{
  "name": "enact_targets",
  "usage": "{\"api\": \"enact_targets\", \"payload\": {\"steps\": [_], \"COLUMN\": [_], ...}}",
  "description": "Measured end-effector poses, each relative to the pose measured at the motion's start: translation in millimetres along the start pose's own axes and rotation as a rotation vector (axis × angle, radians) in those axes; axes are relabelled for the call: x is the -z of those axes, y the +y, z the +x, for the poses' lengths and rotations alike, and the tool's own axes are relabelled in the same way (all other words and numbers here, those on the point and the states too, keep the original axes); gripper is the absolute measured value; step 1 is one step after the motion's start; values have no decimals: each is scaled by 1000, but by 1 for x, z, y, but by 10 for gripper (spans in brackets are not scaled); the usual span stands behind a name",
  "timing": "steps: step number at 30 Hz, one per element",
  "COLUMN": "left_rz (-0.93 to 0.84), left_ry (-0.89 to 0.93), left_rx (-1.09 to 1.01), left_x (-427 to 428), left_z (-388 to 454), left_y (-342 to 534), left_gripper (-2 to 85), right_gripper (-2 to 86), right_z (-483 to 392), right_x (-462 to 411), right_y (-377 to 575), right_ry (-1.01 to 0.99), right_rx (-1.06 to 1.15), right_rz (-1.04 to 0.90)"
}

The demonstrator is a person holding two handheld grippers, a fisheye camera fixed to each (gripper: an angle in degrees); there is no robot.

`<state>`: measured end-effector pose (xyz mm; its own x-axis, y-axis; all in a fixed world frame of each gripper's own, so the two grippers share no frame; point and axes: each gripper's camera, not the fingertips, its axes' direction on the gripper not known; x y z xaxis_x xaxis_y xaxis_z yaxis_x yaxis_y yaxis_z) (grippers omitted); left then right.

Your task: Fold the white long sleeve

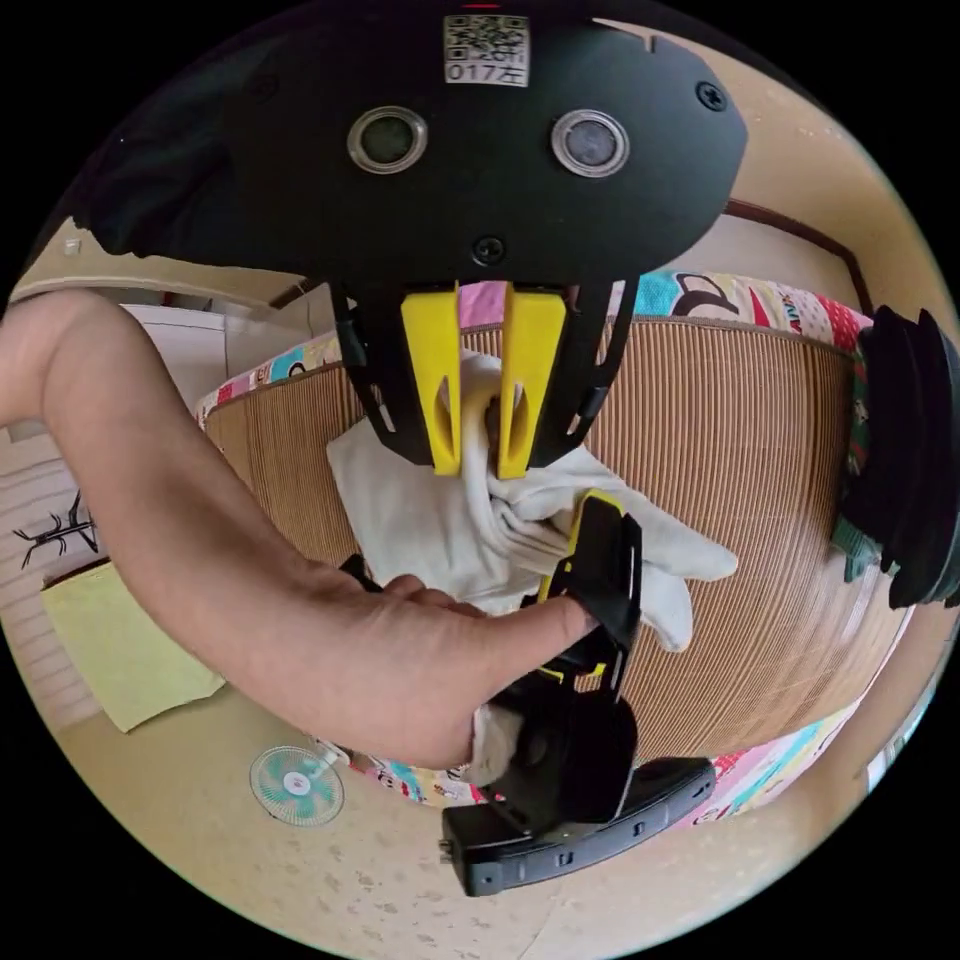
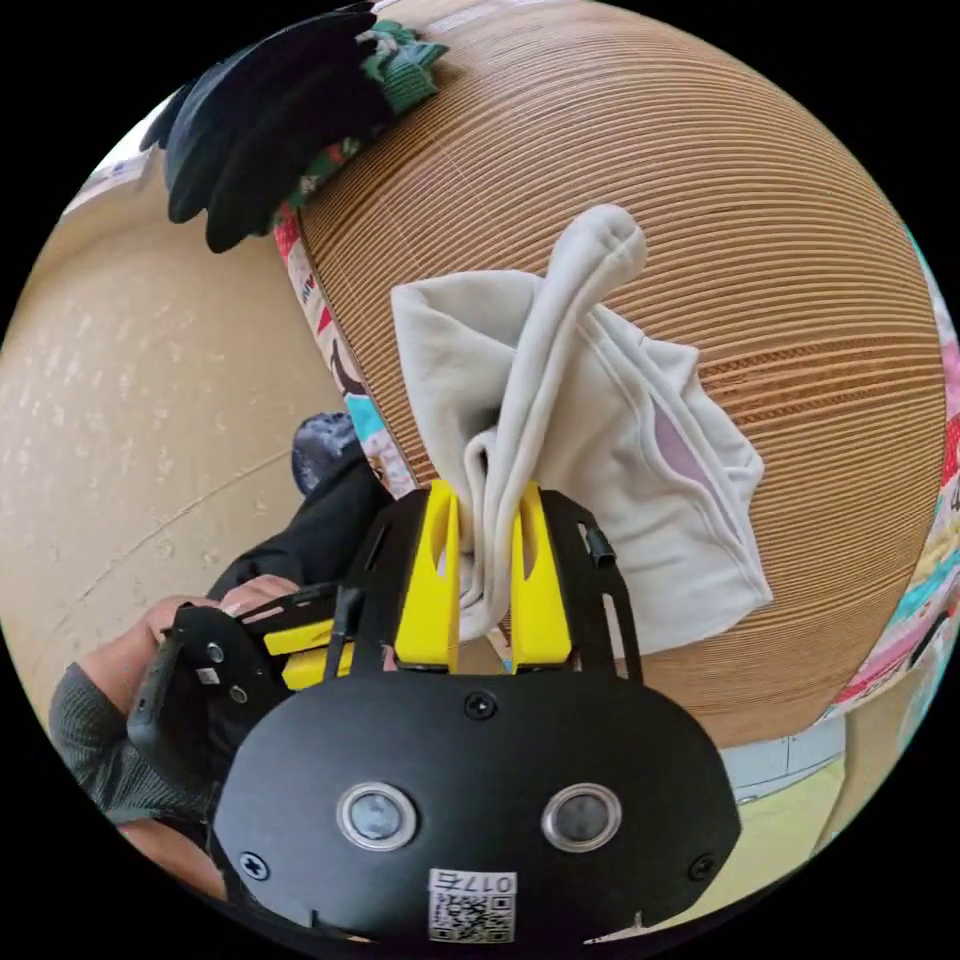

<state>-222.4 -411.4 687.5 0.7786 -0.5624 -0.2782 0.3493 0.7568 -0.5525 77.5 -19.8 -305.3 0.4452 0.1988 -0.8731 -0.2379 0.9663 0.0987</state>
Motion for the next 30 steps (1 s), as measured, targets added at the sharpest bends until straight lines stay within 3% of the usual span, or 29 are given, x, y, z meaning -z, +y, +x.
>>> {"api": "enact_targets", "payload": {"steps": [1,3,6,10,12,15,17,22,26,30], "left_rz": [48,188,368,145,28,-136,-309,-423,-525,-545], "left_ry": [31,162,427,511,493,555,710,916,860,797], "left_rx": [-12,-35,-96,24,155,358,456,524,360,238], "left_x": [9,31,53,-7,-51,-126,-181,-195,-143,-93], "left_z": [10,16,13,-8,-26,-53,-51,-17,45,99], "left_y": [6,25,56,47,42,47,58,89,107,125], "left_gripper": [75,87,85,137,185,207,194,99,81,83], "right_gripper": [83,77,80,125,204,235,246,288,291,253], "right_z": [9,60,138,237,274,262,237,165,147,158], "right_x": [5,24,16,-38,-92,-162,-207,-300,-318,-307], "right_y": [12,77,176,267,323,395,417,410,370,343], "right_ry": [-50,-335,-541,-675,-718,-896,-1024,-1440,-1690,-1836], "right_rx": [3,97,162,-96,-445,-727,-800,-711,-634,-564], "right_rz": [38,238,486,593,607,777,829,999,1235,1256]}}
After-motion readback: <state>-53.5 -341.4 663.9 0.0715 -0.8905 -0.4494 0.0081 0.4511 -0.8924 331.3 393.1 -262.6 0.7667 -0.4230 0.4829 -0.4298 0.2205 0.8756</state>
